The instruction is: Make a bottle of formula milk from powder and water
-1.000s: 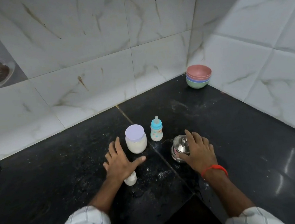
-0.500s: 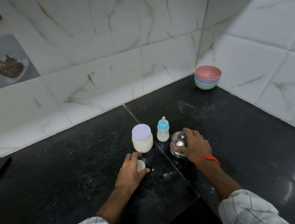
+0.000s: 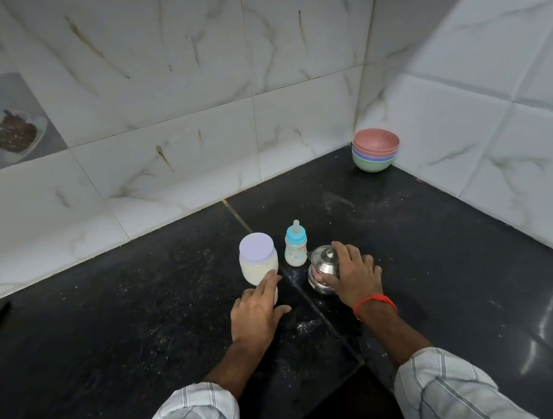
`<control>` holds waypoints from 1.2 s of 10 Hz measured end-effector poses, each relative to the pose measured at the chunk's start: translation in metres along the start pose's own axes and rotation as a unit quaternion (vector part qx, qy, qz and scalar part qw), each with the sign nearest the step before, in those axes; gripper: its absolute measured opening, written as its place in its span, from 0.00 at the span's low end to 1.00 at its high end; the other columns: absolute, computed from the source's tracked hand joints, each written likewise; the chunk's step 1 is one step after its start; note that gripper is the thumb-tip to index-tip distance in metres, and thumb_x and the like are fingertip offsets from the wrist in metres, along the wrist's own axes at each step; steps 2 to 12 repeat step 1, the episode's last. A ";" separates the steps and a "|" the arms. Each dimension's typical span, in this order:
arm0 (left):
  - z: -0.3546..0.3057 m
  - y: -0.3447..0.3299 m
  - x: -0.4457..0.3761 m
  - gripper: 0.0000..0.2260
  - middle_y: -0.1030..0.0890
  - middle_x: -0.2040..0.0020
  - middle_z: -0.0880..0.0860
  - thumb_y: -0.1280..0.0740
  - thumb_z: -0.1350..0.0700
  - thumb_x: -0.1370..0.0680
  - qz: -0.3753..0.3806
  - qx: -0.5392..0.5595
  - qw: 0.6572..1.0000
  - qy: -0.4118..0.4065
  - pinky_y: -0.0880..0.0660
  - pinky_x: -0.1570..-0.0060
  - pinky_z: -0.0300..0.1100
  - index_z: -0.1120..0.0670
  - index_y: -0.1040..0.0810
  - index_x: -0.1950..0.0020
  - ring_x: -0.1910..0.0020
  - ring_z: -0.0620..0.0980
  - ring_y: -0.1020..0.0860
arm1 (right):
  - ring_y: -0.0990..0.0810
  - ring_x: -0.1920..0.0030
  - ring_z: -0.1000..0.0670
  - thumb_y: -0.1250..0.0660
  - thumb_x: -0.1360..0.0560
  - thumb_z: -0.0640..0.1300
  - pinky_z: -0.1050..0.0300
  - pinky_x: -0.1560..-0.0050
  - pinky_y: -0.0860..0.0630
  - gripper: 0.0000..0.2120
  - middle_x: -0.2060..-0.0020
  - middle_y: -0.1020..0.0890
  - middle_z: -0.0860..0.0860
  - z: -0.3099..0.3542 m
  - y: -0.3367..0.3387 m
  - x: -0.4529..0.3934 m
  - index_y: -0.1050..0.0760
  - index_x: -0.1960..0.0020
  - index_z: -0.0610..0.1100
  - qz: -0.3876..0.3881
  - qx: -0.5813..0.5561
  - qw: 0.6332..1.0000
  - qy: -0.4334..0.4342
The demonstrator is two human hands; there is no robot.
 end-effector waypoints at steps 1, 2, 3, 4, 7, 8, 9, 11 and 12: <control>0.003 0.001 0.004 0.34 0.29 0.21 0.48 0.30 0.39 0.21 -0.017 -0.035 0.999 -0.002 0.22 0.34 0.55 0.45 0.39 0.19 0.31 0.54 0.22 | 0.40 0.24 0.38 0.30 0.25 0.63 0.34 0.27 0.39 0.44 0.19 0.45 0.46 0.000 0.000 0.004 0.49 0.18 0.53 -0.017 0.010 1.000 0.000; 0.003 0.001 0.004 0.34 0.29 0.21 0.48 0.30 0.39 0.21 -0.017 -0.035 0.999 -0.002 0.22 0.34 0.55 0.45 0.39 0.19 0.31 0.54 0.22 | 0.40 0.24 0.38 0.30 0.25 0.63 0.34 0.27 0.39 0.44 0.19 0.45 0.46 0.000 0.000 0.004 0.49 0.18 0.53 -0.017 0.010 1.000 0.000; 0.003 0.001 0.004 0.34 0.29 0.21 0.48 0.30 0.39 0.21 -0.017 -0.035 0.999 -0.002 0.22 0.34 0.55 0.45 0.39 0.19 0.31 0.54 0.22 | 0.40 0.24 0.38 0.30 0.25 0.63 0.34 0.27 0.39 0.44 0.19 0.45 0.46 0.000 0.000 0.004 0.49 0.18 0.53 -0.017 0.010 1.000 0.000; 0.003 0.001 0.004 0.34 0.29 0.21 0.48 0.30 0.39 0.21 -0.017 -0.035 0.999 -0.002 0.22 0.34 0.55 0.45 0.39 0.19 0.31 0.54 0.22 | 0.40 0.24 0.38 0.30 0.25 0.63 0.34 0.27 0.39 0.44 0.19 0.45 0.46 0.000 0.000 0.004 0.49 0.18 0.53 -0.017 0.010 1.000 0.000; 0.003 0.001 0.004 0.34 0.29 0.21 0.48 0.30 0.39 0.21 -0.017 -0.035 0.999 -0.002 0.22 0.34 0.55 0.45 0.39 0.19 0.31 0.54 0.22 | 0.40 0.24 0.38 0.30 0.25 0.63 0.34 0.27 0.39 0.44 0.19 0.45 0.46 0.000 0.000 0.004 0.49 0.18 0.53 -0.017 0.010 1.000 0.000; 0.003 0.001 0.004 0.34 0.29 0.21 0.48 0.30 0.39 0.21 -0.017 -0.035 0.999 -0.002 0.22 0.34 0.55 0.45 0.39 0.19 0.31 0.54 0.22 | 0.40 0.24 0.38 0.30 0.25 0.63 0.34 0.27 0.39 0.44 0.19 0.45 0.46 0.000 0.000 0.004 0.49 0.18 0.53 -0.017 0.010 1.000 0.000; 0.003 0.001 0.004 0.34 0.29 0.21 0.48 0.30 0.39 0.21 -0.017 -0.035 0.999 -0.002 0.22 0.34 0.55 0.45 0.39 0.19 0.31 0.54 0.22 | 0.40 0.24 0.38 0.30 0.25 0.63 0.34 0.27 0.39 0.44 0.19 0.45 0.46 0.000 0.000 0.004 0.49 0.18 0.53 -0.017 0.010 1.000 0.000; 0.003 0.001 0.004 0.34 0.29 0.21 0.48 0.30 0.39 0.21 -0.017 -0.035 0.999 -0.002 0.22 0.34 0.55 0.45 0.39 0.19 0.31 0.54 0.22 | 0.40 0.24 0.38 0.30 0.25 0.63 0.34 0.27 0.39 0.44 0.19 0.45 0.46 0.000 0.000 0.004 0.49 0.18 0.53 -0.017 0.010 1.000 0.000; 0.003 0.001 0.004 0.34 0.29 0.21 0.48 0.30 0.39 0.21 -0.017 -0.035 0.999 -0.002 0.22 0.34 0.55 0.45 0.39 0.19 0.31 0.54 0.22 | 0.40 0.24 0.38 0.30 0.25 0.63 0.34 0.27 0.39 0.44 0.19 0.45 0.46 0.000 0.000 0.004 0.49 0.18 0.53 -0.017 0.010 1.000 0.000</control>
Point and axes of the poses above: each hand's wrist, its own x-axis away from the middle knuckle, its own y-axis out of the back of the hand, z = x × y, the point moved 5 cm from there along -x, towards the middle knuckle
